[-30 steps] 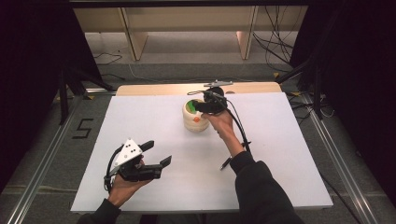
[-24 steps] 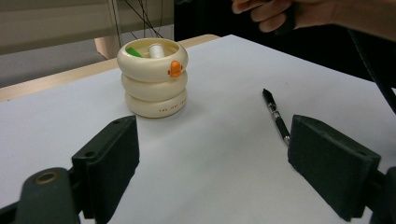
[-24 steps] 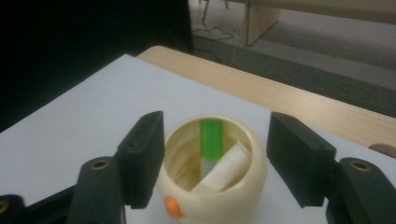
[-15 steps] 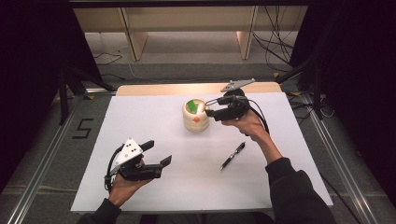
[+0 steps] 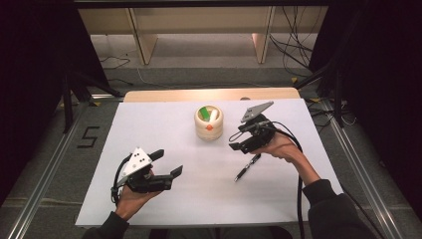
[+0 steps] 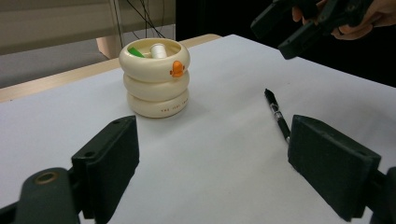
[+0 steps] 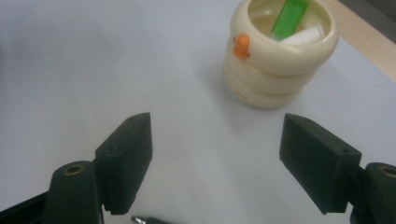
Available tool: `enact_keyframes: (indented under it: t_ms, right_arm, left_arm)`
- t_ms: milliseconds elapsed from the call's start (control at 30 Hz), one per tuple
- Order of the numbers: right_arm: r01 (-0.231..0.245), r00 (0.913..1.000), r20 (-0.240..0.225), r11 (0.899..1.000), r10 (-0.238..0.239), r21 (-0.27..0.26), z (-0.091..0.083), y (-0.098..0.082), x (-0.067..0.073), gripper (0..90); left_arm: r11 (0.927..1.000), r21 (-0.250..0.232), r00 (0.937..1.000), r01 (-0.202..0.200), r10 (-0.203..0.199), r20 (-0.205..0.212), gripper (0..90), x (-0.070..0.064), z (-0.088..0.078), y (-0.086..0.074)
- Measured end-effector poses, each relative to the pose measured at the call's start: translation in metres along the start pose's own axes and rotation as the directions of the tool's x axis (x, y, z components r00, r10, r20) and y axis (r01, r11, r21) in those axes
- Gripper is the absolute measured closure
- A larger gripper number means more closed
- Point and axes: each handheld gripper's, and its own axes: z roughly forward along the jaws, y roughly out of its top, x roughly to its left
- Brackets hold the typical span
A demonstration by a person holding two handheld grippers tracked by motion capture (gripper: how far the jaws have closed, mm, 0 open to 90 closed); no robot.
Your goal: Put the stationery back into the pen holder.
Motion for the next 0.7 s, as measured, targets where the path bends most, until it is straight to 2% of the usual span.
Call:
enact_keyframes:
  t_ms: [133,333,600,667,700]
  right_arm:
    - [0.029,0.9994,-0.018,0.999,-0.028,0.040,0.001,-0.010,0.002,25.5]
    - [0.073,0.9970,-0.034,0.991,-0.069,0.114,0.008,-0.019,0.001,25.1]
    - [0.120,0.9920,-0.065,0.965,-0.108,0.232,0.022,-0.028,0.000,25.6]
    - [0.144,0.9890,-0.069,0.958,-0.131,0.248,0.025,-0.030,-0.002,25.7]
    - [0.140,0.9896,-0.068,0.955,-0.127,0.261,0.025,-0.031,-0.003,26.1]
  left_arm:
    - [1.0000,0.003,1.0000,0.000,0.000,0.003,16.0,0.000,0.000,0.000]
    - [1.0000,0.007,1.0000,0.000,0.000,0.005,16.0,0.000,0.002,0.000]
    - [1.0000,0.008,1.0000,0.000,0.000,0.003,16.0,0.000,0.001,0.000]
    - [1.0000,0.006,1.0000,0.000,0.000,0.003,16.0,0.000,0.001,0.000]
    - [1.0000,0.007,1.0000,0.000,0.000,0.004,16.0,0.000,0.001,0.000]
